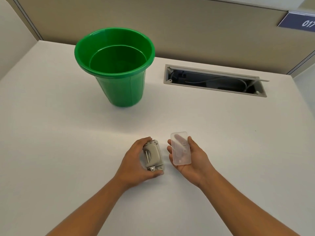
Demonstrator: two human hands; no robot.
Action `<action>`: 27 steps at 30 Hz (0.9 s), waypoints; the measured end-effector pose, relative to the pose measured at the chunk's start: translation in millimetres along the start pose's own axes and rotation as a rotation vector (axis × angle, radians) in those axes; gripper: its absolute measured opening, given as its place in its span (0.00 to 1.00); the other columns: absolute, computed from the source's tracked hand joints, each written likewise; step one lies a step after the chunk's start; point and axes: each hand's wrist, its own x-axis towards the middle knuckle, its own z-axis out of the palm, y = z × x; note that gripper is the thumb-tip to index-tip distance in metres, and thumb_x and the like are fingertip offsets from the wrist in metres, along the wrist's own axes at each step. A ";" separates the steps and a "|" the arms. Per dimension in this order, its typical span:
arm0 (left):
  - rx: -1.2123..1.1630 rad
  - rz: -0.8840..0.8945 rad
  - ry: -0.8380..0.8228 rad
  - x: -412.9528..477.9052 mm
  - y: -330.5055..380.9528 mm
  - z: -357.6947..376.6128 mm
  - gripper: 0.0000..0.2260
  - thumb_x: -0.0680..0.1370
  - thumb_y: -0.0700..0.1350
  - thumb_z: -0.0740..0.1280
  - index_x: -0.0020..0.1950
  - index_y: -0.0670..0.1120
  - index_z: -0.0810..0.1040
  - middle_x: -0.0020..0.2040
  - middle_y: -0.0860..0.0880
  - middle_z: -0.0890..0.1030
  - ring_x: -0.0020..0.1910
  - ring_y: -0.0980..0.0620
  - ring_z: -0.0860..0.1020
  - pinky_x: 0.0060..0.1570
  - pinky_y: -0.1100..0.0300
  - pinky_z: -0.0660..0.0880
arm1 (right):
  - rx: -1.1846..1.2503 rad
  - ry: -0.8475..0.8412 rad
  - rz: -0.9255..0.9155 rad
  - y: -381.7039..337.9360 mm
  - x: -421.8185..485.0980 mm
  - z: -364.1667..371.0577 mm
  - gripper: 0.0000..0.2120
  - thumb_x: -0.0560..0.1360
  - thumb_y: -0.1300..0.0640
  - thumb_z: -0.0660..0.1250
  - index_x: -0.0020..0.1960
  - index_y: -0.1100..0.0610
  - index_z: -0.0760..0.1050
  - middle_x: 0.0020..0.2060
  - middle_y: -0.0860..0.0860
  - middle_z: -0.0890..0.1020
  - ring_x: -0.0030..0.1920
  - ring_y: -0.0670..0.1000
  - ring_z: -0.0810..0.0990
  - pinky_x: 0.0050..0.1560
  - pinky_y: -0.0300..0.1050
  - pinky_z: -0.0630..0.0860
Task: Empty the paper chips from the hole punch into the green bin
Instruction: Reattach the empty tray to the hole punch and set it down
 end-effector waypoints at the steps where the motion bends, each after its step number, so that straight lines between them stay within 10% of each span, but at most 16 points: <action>1: 0.002 0.022 0.003 -2.7 7.0 -0.2 0.46 0.57 0.56 0.84 0.71 0.53 0.69 0.67 0.58 0.74 0.65 0.67 0.71 0.63 0.77 0.64 | -0.005 -0.004 0.002 1.2 -1.2 -1.1 0.23 0.81 0.44 0.57 0.68 0.58 0.76 0.62 0.60 0.82 0.53 0.57 0.82 0.56 0.51 0.76; 5: -0.027 0.121 0.004 -10.3 37.7 1.1 0.45 0.59 0.53 0.84 0.73 0.51 0.68 0.68 0.57 0.73 0.68 0.61 0.71 0.65 0.75 0.65 | 0.001 -0.075 0.045 9.6 -10.0 -6.6 0.24 0.81 0.45 0.57 0.70 0.59 0.74 0.67 0.62 0.78 0.66 0.61 0.76 0.73 0.59 0.66; 13: -0.043 0.204 -0.047 -9.4 63.5 3.5 0.46 0.60 0.51 0.84 0.74 0.49 0.67 0.70 0.55 0.73 0.70 0.59 0.70 0.68 0.70 0.66 | 0.018 -0.139 0.070 18.8 -33.0 -6.0 0.22 0.82 0.46 0.57 0.62 0.60 0.81 0.54 0.59 0.85 0.53 0.56 0.83 0.55 0.53 0.76; 27: -0.026 0.152 -0.130 -16.5 68.5 8.7 0.45 0.60 0.49 0.84 0.73 0.54 0.67 0.69 0.58 0.72 0.69 0.63 0.70 0.60 0.77 0.67 | 0.059 -0.088 0.071 31.4 -49.1 5.9 0.20 0.80 0.45 0.62 0.60 0.57 0.82 0.54 0.58 0.86 0.57 0.58 0.82 0.69 0.55 0.70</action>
